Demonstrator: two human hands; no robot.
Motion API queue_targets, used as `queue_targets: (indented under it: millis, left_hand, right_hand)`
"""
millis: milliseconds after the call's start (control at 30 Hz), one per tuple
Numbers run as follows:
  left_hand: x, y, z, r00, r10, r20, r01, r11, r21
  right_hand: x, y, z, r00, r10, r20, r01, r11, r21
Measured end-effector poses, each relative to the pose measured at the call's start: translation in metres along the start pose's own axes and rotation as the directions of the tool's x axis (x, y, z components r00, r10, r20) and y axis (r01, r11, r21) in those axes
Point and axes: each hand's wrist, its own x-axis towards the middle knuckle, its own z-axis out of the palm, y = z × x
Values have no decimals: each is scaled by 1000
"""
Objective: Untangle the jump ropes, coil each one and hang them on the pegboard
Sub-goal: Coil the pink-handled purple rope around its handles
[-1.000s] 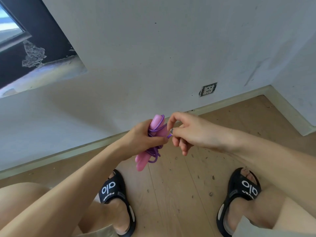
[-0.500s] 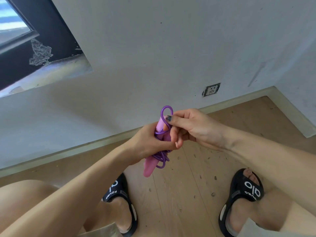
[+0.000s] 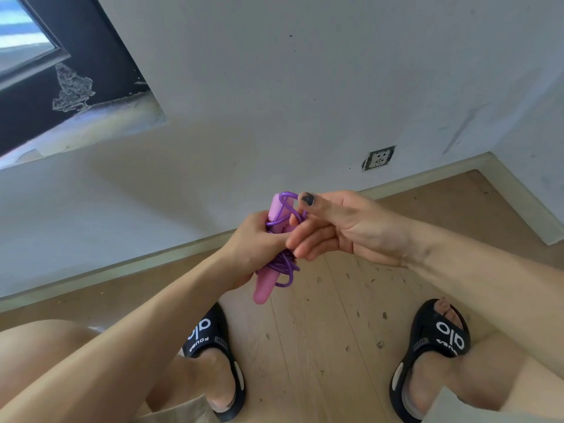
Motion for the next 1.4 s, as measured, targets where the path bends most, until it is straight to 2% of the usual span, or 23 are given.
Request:
queue_targets:
  millis: [100, 167, 267, 333, 400, 600, 767, 867, 933, 1067, 1200, 1300, 1400]
  left_hand:
    - [-2, -1, 4, 998, 41, -52, -38, 997, 61]
    - [-1, -2, 3, 990, 70, -126, -60, 995, 77]
    - [1, -2, 2, 972, 114, -205, -85, 986, 143]
    - [-1, -1, 4, 971, 141, -192, -105, 977, 186]
    - [-1, -2, 6, 970, 172, -174, -134, 968, 215]
    - [-2, -2, 7, 975, 190, -114, -162, 962, 221]
    - [2, -3, 3, 971, 162, -178, -135, 979, 156]
    - [3, -2, 2, 973, 151, -173, -131, 984, 122]
    - [1, -1, 6, 979, 158, -131, -144, 983, 110]
    - [0, 0, 8, 980, 157, -122, -148, 986, 79]
    - [-1, 0, 8, 980, 172, -98, -168, 985, 43]
    - [0, 0, 9, 973, 192, -131, -182, 980, 83]
    - [2, -2, 11, 958, 235, -167, -214, 967, 136]
  right_hand:
    - [0, 6, 1, 996, 36, -82, -47, 991, -129]
    - [0, 14, 2, 986, 83, -143, -104, 983, -148]
    - [2, 25, 6, 965, 143, -219, -157, 986, -48]
    - [3, 28, 7, 962, 171, -212, -167, 985, 35]
    - [3, 30, 8, 964, 177, -197, -176, 984, 21]
    - [2, 31, 6, 947, 13, -322, -76, 980, -183]
    - [4, 29, -3, 945, -76, -319, -15, 962, -272]
    - [7, 31, -7, 908, -258, -329, 70, 870, -488]
    - [8, 35, -6, 887, -326, -326, 109, 835, -539]
    - [7, 39, -1, 888, -350, -298, 149, 832, -534]
    - [7, 37, -1, 913, -289, -287, 132, 876, -463]
    - [5, 36, 1, 922, -239, -304, 92, 900, -426]
    - [5, 37, 5, 918, -206, -339, 121, 959, -256]
